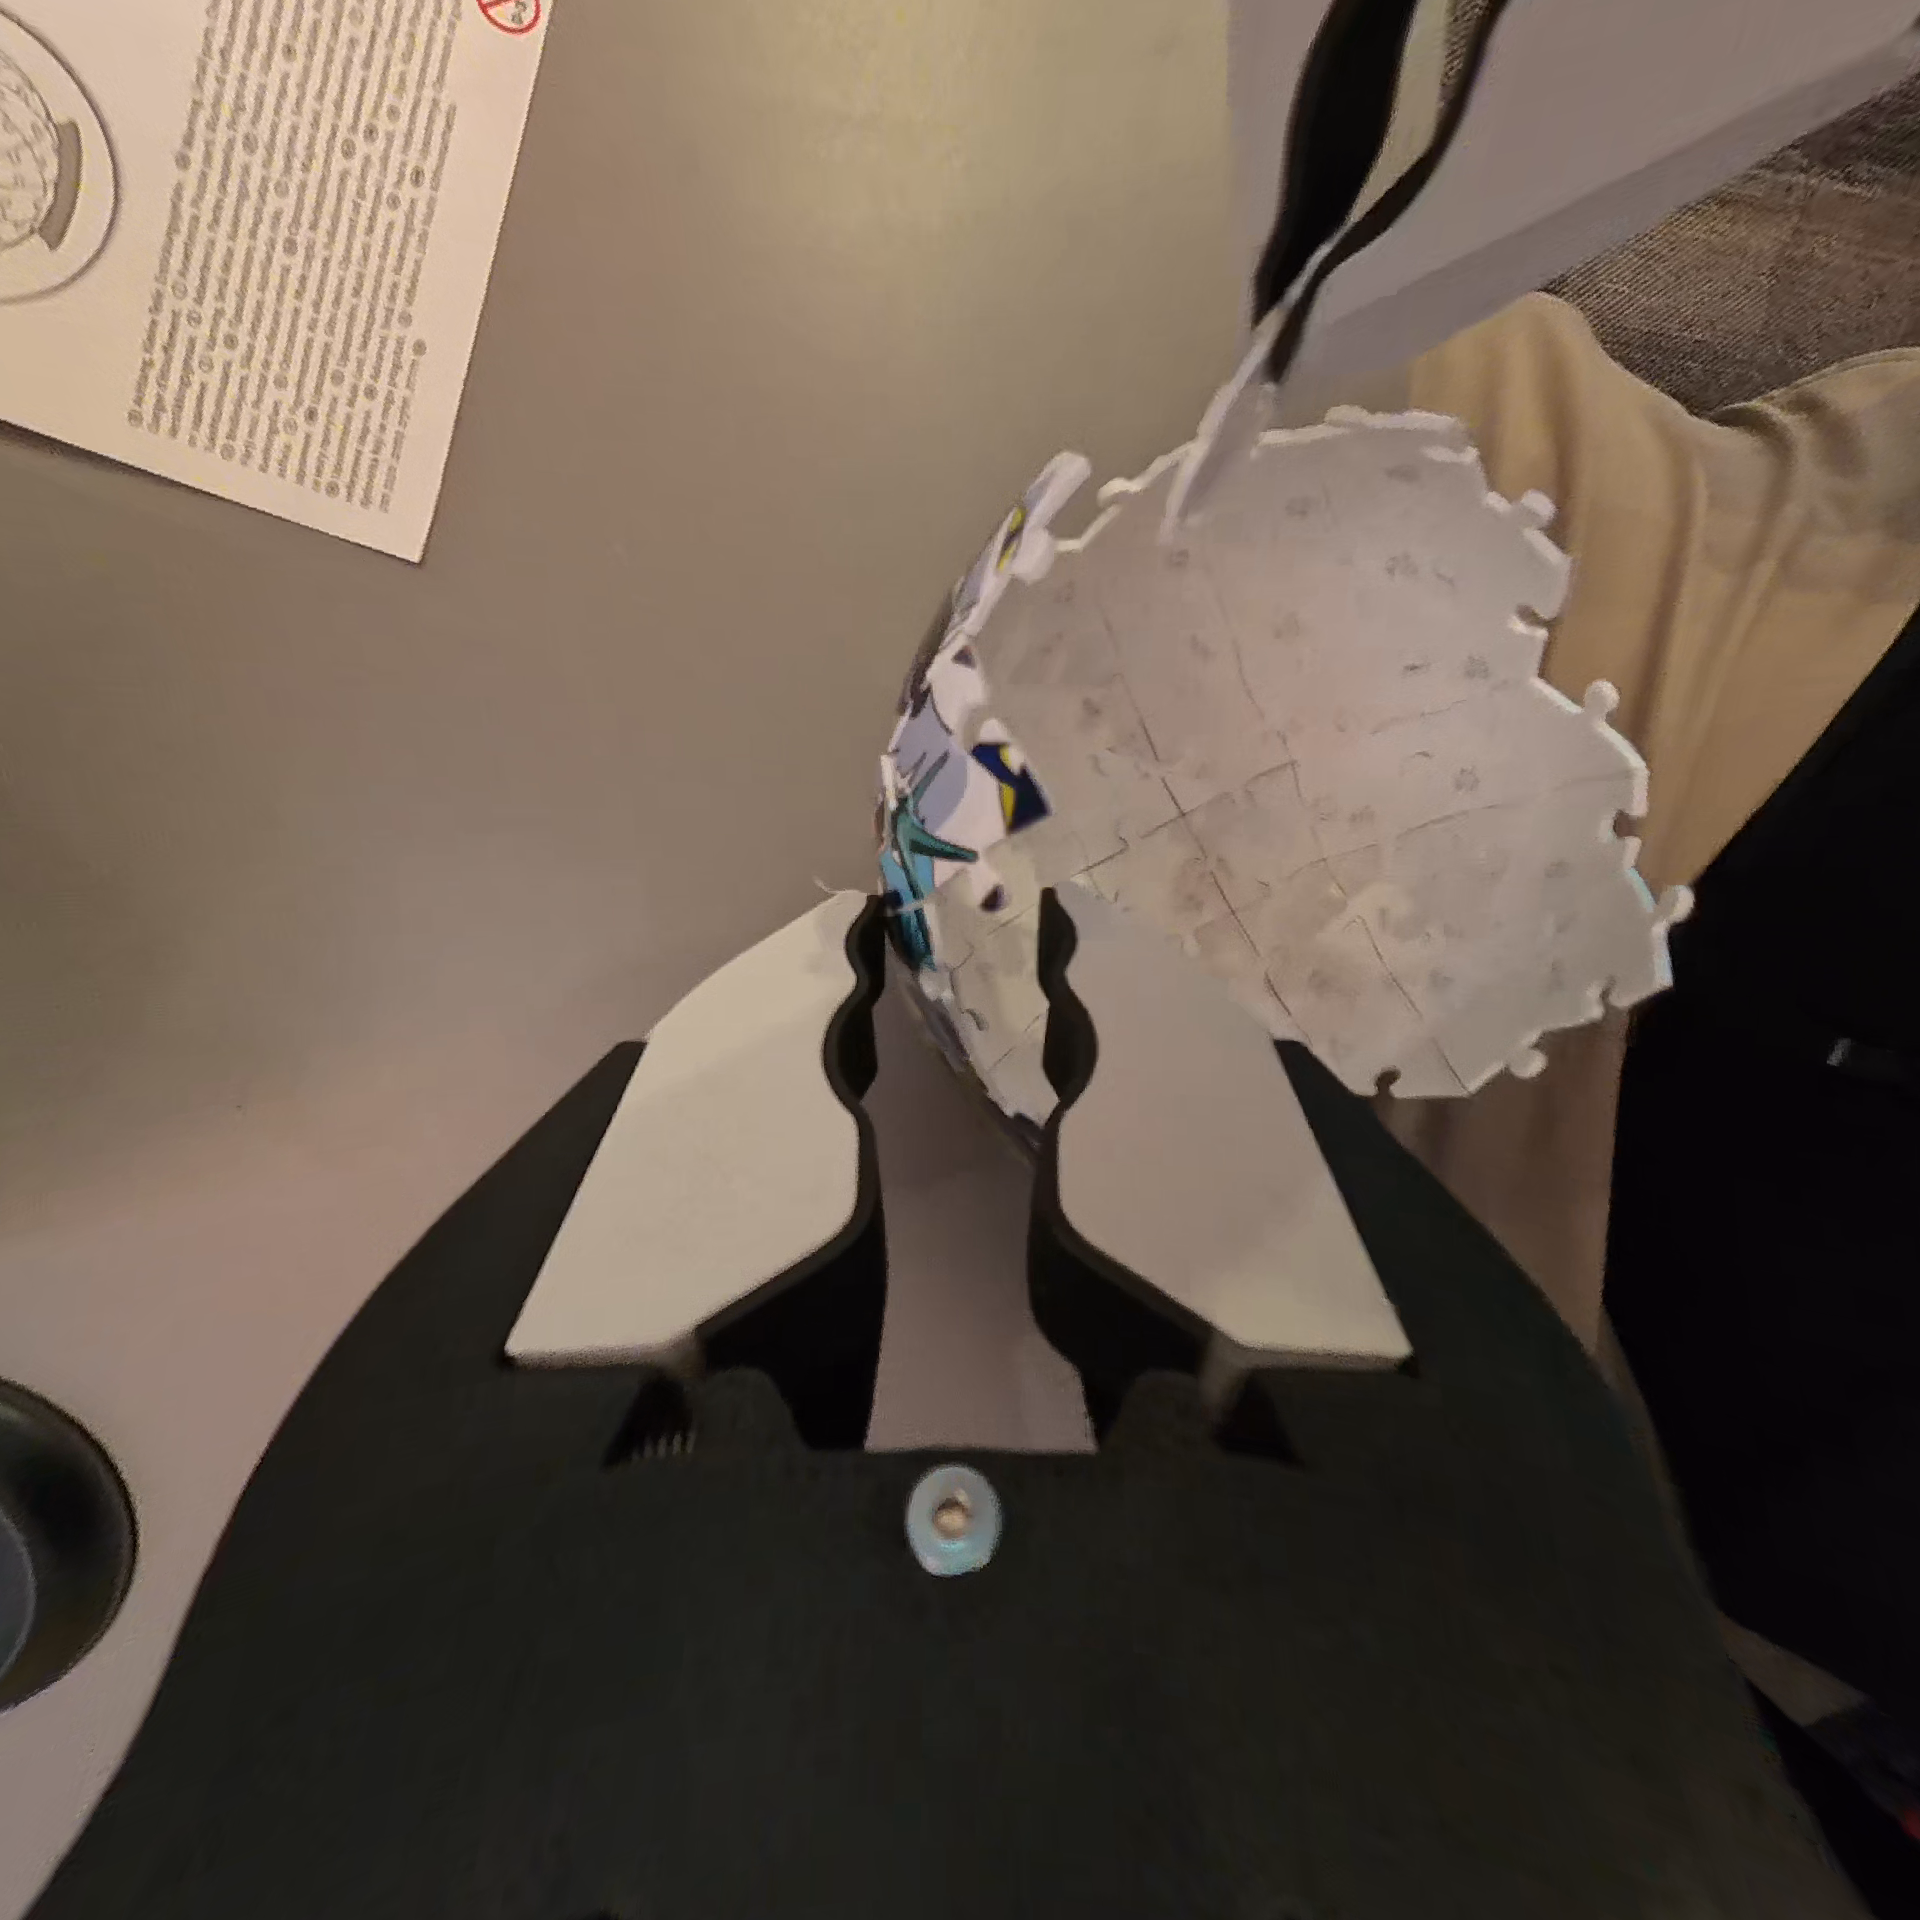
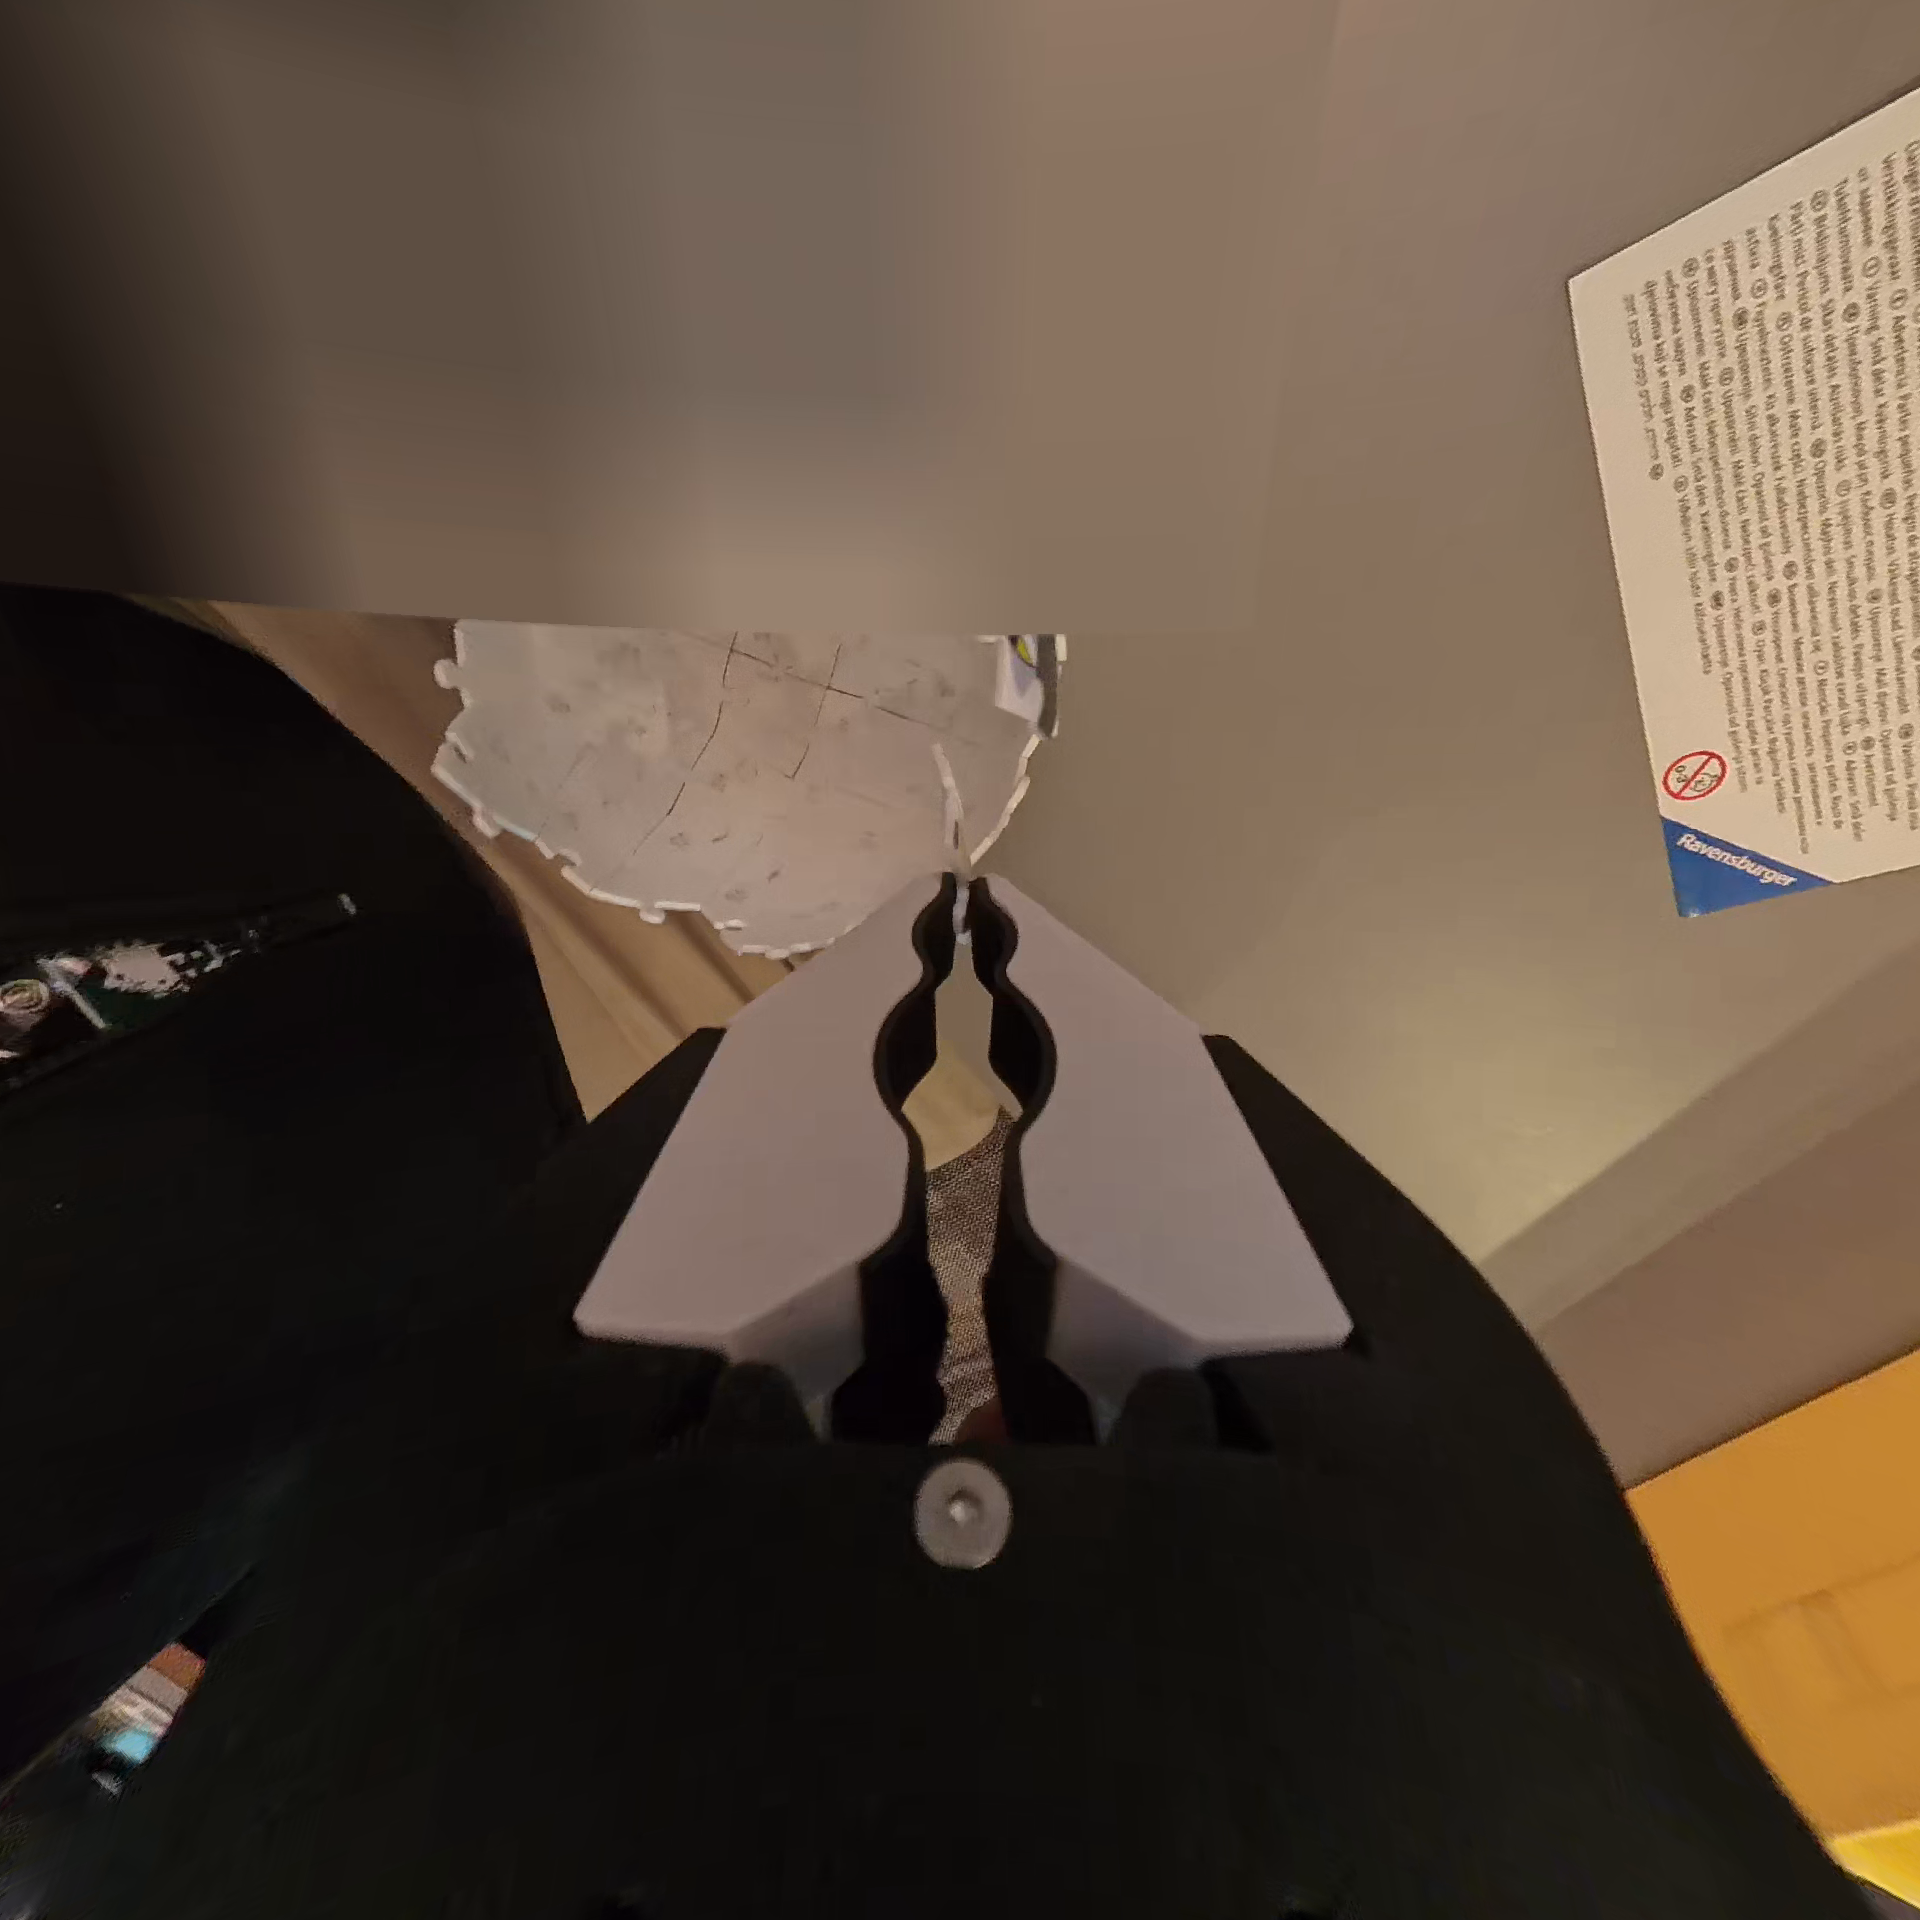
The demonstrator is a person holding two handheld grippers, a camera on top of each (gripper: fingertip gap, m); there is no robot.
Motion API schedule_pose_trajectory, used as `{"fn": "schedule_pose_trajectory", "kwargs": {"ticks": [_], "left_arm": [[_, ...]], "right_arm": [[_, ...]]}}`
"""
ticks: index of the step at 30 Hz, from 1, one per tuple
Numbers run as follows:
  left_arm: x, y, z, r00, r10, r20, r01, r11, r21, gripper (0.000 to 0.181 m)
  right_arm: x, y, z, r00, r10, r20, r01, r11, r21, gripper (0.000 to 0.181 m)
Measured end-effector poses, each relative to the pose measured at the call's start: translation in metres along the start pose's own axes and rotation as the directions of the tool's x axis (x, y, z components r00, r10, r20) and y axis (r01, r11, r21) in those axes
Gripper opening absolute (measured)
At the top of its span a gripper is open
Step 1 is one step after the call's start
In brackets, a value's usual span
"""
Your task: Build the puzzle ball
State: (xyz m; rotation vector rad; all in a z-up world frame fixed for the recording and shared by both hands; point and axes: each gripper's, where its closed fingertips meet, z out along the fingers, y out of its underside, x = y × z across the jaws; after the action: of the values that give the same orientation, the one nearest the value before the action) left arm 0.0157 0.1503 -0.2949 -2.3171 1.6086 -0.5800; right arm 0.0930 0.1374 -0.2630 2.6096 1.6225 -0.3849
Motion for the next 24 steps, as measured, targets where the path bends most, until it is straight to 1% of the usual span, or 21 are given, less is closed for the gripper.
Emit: {"fn": "schedule_pose_trajectory", "kwargs": {"ticks": [4,9,12,14,16,19,20,22,24], "left_arm": [[0.000,0.002,-0.005,1.000,0.005,0.003,-0.005,1.000,0.015,0.041],[0.005,-0.008,-0.009,0.999,0.046,-0.020,-0.045,0.997,0.066,0.063],[0.010,-0.019,-0.015,0.995,0.082,-0.060,-0.074,0.988,0.133,0.073],[0.014,-0.024,-0.020,0.989,0.096,-0.110,-0.074,0.980,0.187,0.080],[0.016,-0.031,-0.028,0.979,0.106,-0.175,-0.053,0.957,0.284,0.084],[0.012,-0.038,-0.038,0.949,0.090,-0.301,0.042,0.913,0.406,0.088],[0.010,-0.039,-0.039,0.934,0.084,-0.347,0.079,0.899,0.430,0.089],[0.003,-0.037,-0.036,0.906,0.059,-0.420,0.145,0.888,0.436,0.090],[0.003,-0.039,-0.039,0.846,0.057,-0.529,0.225,0.863,0.452,0.088]], "right_arm": [[-0.001,-0.008,0.007,1.000,0.007,-0.024,-0.007,1.000,0.013,0.000],[0.001,-0.014,0.005,0.999,0.025,-0.039,-0.024,0.999,0.045,0.000],[0.004,-0.014,0.003,0.998,0.032,-0.054,-0.028,0.998,0.058,0.000],[0.007,-0.017,0.001,0.998,0.036,-0.060,-0.031,0.996,0.083,0.000],[0.007,-0.016,0.000,0.998,0.029,-0.052,-0.024,0.996,0.090,0.000],[0.008,-0.017,0.000,0.999,0.017,-0.044,-0.013,0.995,0.100,0.000],[0.009,-0.017,0.000,0.999,0.013,-0.040,-0.009,0.995,0.102,0.000],[0.010,-0.018,0.001,0.999,0.000,-0.039,0.004,0.995,0.100,0.000],[0.011,-0.019,0.004,0.999,-0.007,-0.031,0.010,0.995,0.097,0.000]]}}
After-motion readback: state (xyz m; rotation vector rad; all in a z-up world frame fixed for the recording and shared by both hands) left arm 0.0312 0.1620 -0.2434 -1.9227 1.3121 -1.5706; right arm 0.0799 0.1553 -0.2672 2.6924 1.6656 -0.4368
